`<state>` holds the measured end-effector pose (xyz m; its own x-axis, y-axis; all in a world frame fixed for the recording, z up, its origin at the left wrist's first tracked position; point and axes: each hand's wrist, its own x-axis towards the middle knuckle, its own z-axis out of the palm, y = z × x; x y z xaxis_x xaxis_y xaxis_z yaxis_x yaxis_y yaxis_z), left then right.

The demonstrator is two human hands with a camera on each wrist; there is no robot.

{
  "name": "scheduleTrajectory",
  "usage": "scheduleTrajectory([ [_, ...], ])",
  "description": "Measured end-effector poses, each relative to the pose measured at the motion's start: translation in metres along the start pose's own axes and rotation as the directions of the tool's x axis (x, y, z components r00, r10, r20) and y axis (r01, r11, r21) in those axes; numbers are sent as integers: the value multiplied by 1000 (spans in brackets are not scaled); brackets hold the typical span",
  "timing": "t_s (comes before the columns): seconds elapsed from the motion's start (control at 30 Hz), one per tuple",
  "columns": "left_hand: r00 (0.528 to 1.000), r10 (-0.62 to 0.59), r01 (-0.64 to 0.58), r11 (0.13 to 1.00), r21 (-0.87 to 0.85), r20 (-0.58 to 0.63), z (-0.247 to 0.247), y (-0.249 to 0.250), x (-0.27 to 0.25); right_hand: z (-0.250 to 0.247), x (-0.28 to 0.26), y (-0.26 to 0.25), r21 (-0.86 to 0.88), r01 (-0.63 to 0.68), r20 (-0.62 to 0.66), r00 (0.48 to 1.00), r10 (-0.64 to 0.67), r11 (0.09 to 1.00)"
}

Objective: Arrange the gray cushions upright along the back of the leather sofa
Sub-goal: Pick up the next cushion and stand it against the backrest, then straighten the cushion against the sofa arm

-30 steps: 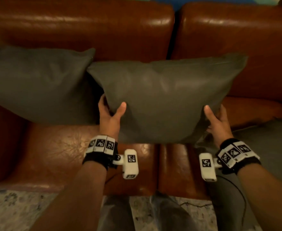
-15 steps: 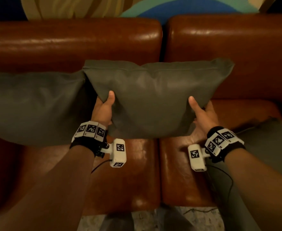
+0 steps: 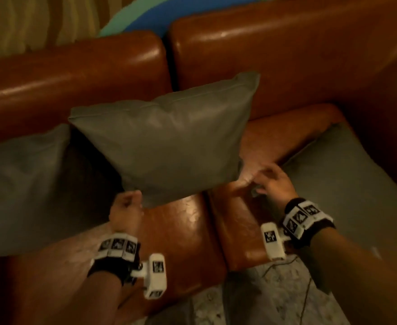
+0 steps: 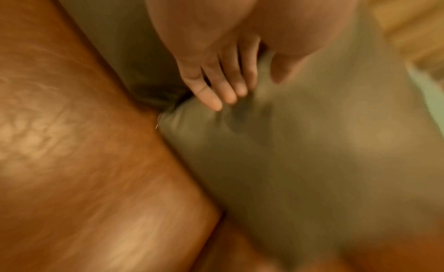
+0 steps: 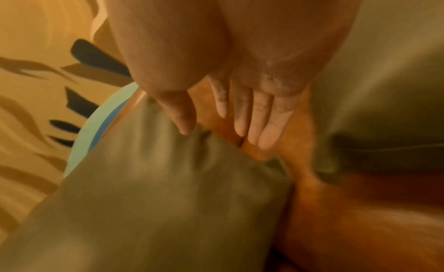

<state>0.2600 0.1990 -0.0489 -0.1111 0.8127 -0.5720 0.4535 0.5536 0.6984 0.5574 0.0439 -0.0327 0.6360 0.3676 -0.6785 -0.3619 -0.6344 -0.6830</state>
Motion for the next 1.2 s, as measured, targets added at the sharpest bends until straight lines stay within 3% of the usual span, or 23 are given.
scheduleTrajectory([
  [0.1, 958, 37, -125, 947, 297, 286, 41, -7, -35, -50, -20, 49, 47, -113, -31, 993, 114, 993],
  [0.23, 799, 71, -434, 755, 492, 597, 129, 21, -76, -132, -43, 107, 44, -233, -154, 959, 237, 971],
  [0.33, 699, 55, -568, 649, 506, 713, 203, 50, -111, -195, -39, 145, -32, -317, -326, 900, 290, 948],
  [0.4, 697, 12, -564, 625, 539, 717, 248, 57, -122, -225, -30, 160, -52, -392, -436, 836, 332, 918],
  [0.47, 720, -51, -520, 621, 587, 692, 294, 60, -133, -248, -13, 168, 121, -415, -435, 794, 424, 902],
  [0.53, 721, -121, -480, 623, 618, 683, 328, 55, -139, -268, 21, 191, 336, -369, -364, 798, 481, 866],
  [0.63, 722, -200, -412, 644, 645, 662, 351, 45, -154, -294, 70, 215, 450, -321, -307, 821, 482, 833],
  [0.73, 759, -179, -439, 569, 695, 626, 343, 34, -178, -310, 64, 149, 267, -344, -327, 846, 421, 900],
  [0.77, 737, -271, -373, 601, 707, 619, 338, 31, -192, -319, 67, 137, 186, -327, -342, 863, 373, 926],
  [0.8, 675, -434, -245, 630, 737, 596, 333, 27, -210, -328, 70, 125, 118, -295, -340, 885, 318, 948],
  [0.83, 576, -607, -146, 583, 799, 548, 330, 23, -228, -338, 72, 116, 52, -252, -323, 911, 255, 966],
  [0.87, 514, -682, -162, 519, 839, 521, 330, 21, -239, -347, 75, 108, -8, -218, -315, 927, 204, 976],
  [0.9, 496, -681, -295, 452, 842, 540, 335, 24, -249, -357, 75, 104, -45, -185, -319, 934, 161, 982],
  [0.93, 540, -593, -448, 398, 801, 597, 346, 28, -252, -366, 73, 102, -40, -171, -340, 929, 147, 985],
  [0.97, 638, -422, -571, 302, 764, 644, 359, 40, -251, -374, 68, 105, -21, -149, -376, 917, 131, 989],
  [1.0, 697, -197, -641, 260, 722, 690, 376, 53, -242, -379, 60, 111, 5, -132, -422, 899, 121, 991],
  [1.07, 734, 156, -666, 355, 655, 661, 409, 85, -221, -376, 43, 139, 87, -148, -492, 853, 172, 985],
  [1.1, 737, 230, -671, 358, 649, 635, 422, 98, -205, -369, 35, 159, 158, -200, -492, 833, 253, 967],
  [1.13, 754, 217, -654, 335, 678, 620, 431, 109, -192, -360, 27, 177, 234, -271, -457, 817, 352, 933],
  [1.2, 786, 81, -605, 301, 737, 613, 442, 127, -172, -339, 21, 206, 392, -416, -286, 792, 539, 820],
])
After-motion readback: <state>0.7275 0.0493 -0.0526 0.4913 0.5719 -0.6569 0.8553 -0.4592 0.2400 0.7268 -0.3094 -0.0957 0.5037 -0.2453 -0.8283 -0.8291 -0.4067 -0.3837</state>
